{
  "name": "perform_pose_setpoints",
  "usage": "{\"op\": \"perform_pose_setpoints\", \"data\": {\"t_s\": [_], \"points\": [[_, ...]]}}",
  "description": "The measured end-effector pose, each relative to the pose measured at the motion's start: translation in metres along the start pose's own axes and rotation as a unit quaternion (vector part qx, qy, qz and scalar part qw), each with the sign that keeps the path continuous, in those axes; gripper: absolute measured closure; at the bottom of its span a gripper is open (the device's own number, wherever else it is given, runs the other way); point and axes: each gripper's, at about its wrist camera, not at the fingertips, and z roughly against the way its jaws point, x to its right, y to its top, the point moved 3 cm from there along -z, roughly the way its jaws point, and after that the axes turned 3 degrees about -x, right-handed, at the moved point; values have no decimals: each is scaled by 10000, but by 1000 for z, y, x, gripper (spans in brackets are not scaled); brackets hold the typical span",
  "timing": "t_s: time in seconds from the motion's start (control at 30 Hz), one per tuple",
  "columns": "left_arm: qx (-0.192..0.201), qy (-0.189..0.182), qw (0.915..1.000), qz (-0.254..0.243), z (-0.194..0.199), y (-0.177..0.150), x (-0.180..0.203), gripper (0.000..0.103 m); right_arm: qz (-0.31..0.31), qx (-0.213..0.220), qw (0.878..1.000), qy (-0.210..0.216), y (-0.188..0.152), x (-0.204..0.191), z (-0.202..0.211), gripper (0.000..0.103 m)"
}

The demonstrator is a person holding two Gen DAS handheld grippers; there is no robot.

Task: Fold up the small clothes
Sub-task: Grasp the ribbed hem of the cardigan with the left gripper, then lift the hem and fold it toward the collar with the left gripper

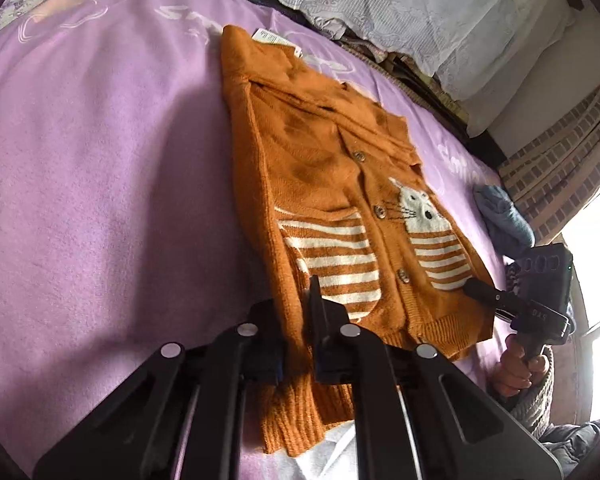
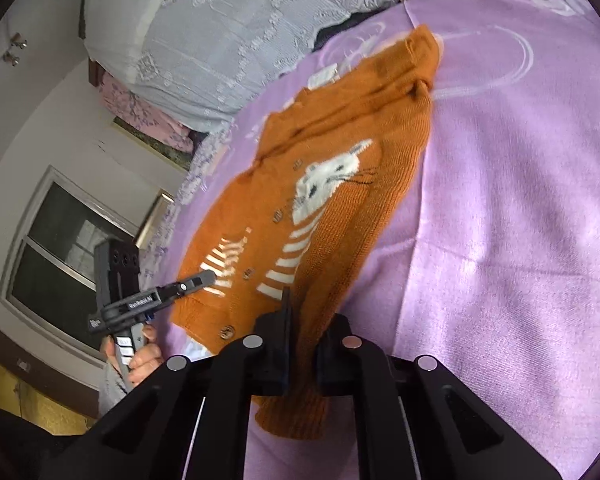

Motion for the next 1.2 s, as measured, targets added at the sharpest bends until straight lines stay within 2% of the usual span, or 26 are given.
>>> {"op": "perform_pose_setpoints", "data": {"t_s": [0.03, 0.17, 0.27, 0.4, 0.47, 0.5, 0.6, 0.63, 0.73, 0.97, 1.2], "points": [[45, -63, 10000, 14, 3, -1, 1, 95, -33, 63, 9999, 84, 2, 0, 4, 97], [71, -246, 9996, 98, 9, -8, 2, 95, -216, 94, 9994, 249, 3, 7, 9, 98], [-40, -155, 9998, 152, 4, -11, -1, 95, -357, -138, 9991, 171, 0, 17, 0, 97], [-381, -124, 9984, 410, -14, -12, -10, 91, -669, -387, 9970, 98, -2, 30, -11, 93], [-405, -219, 9978, 478, -15, -12, -12, 90, -675, -422, 9968, 113, -2, 31, -12, 84], [-409, -247, 9977, 485, -15, -13, -13, 89, -661, -430, 9968, 134, -3, 30, -14, 84], [-389, -239, 9978, 483, -15, -14, -13, 89, -492, -430, 9979, -24, -7, 26, -15, 93], [-352, -168, 9984, 404, -14, -14, -10, 93, -467, -418, 9980, -51, -8, 25, -15, 96], [-239, -25, 9996, 170, -9, -11, -2, 95, -423, -282, 9987, -8, -5, 21, -10, 97], [63, -68, 9999, -46, 8, 23, 15, 95, -424, -115, 9985, 320, 22, 7, 1, 98], [158, -50, 9998, 147, 8, 56, 11, 95, -695, -45, 9960, 559, 56, 7, -4, 98]]}}
